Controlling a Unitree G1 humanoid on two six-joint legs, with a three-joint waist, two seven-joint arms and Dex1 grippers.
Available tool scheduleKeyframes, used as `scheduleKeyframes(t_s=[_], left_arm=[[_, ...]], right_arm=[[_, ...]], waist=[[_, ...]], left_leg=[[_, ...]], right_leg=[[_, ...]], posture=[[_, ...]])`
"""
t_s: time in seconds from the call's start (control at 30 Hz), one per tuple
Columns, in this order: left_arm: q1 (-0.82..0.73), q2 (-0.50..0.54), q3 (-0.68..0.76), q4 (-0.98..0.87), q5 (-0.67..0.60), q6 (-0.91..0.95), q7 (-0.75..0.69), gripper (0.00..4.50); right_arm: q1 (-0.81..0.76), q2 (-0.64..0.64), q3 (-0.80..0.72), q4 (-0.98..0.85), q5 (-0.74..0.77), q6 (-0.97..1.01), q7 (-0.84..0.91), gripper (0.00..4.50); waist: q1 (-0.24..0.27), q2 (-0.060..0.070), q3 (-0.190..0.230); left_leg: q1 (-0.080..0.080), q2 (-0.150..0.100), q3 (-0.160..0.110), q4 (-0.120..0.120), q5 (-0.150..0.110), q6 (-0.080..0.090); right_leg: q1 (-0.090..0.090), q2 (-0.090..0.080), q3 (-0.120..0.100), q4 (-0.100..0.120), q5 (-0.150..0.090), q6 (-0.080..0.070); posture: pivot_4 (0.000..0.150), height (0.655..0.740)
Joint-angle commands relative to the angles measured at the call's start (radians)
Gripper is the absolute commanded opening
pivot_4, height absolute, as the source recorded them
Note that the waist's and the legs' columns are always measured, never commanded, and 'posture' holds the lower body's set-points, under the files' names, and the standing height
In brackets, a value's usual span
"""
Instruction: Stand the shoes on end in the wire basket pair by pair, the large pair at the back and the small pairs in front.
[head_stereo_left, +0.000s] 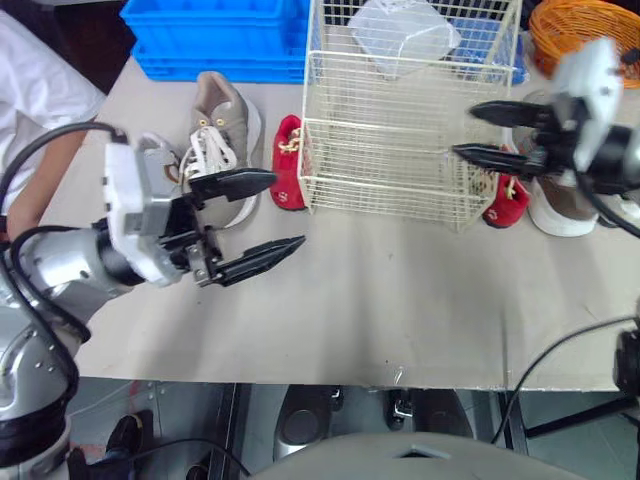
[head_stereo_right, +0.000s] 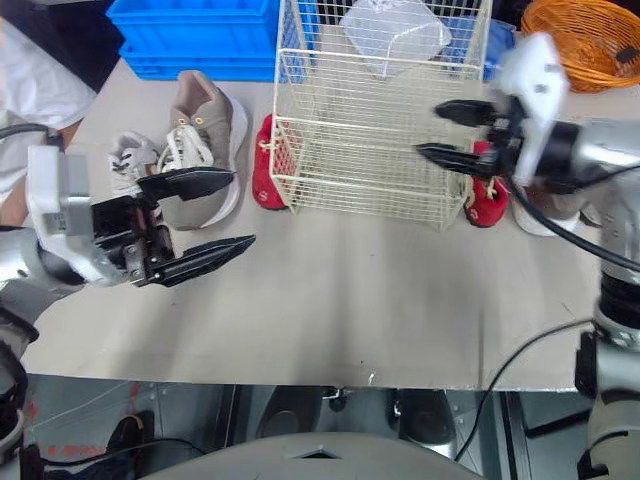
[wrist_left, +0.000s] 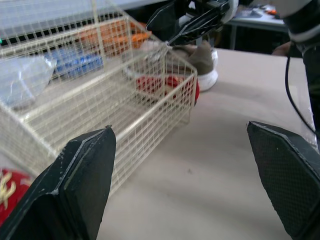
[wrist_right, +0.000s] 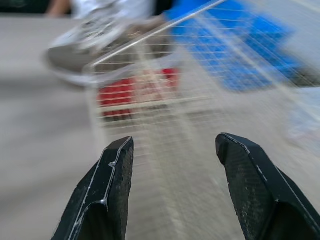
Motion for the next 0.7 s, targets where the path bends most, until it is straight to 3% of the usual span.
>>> scheduleKeyframes(t_s=[0.03, 0.07, 0.33, 0.7], left_arm=[[-0.074, 0.017, -0.051, -0.001, -0.026, 0.030, 0.014, 4.50], [-0.092, 0.019, -0.068, 0.002, -0.023, 0.042, 0.021, 4.50], [-0.186, 0.003, -0.133, -0.003, -0.037, 0.096, 0.077, 4.50], [-0.298, -0.074, -0.264, -0.009, -0.011, 0.114, 0.125, 4.50]], right_arm=[[0.150, -0.040, -0.177, 0.012, -0.023, -0.066, -0.077, 4.14], [0.186, -0.031, -0.215, 0.017, -0.033, -0.084, -0.115, 4.47], [0.354, 0.034, -0.404, 0.107, -0.040, -0.087, -0.344, 4.47], [0.329, 0.099, -0.357, 0.152, 0.054, 0.050, -0.469, 4.47]], waist=[[0.005, 0.000, 0.000], [0.004, 0.000, 0.000], [-0.006, 0.002, 0.000], [-0.004, 0.002, 0.000]], left_leg=[[0.000, 0.000, 0.000, 0.000, 0.000, 0.000], [0.000, 0.000, 0.000, 0.000, 0.000, 0.000], [0.003, 0.001, 0.002, -0.002, 0.001, -0.001], [0.003, 0.000, 0.002, -0.002, 0.001, -0.001]], right_leg=[[0.000, 0.000, 0.000, 0.000, 0.000, 0.000], [0.000, 0.000, 0.000, 0.000, 0.000, 0.000], [0.000, 0.002, 0.003, 0.002, 0.000, 0.000], [0.000, 0.002, 0.004, 0.001, 0.000, 0.000]], posture=[[0.150, 0.6860], [0.150, 0.6860], [0.150, 0.6860], [0.150, 0.6860]])
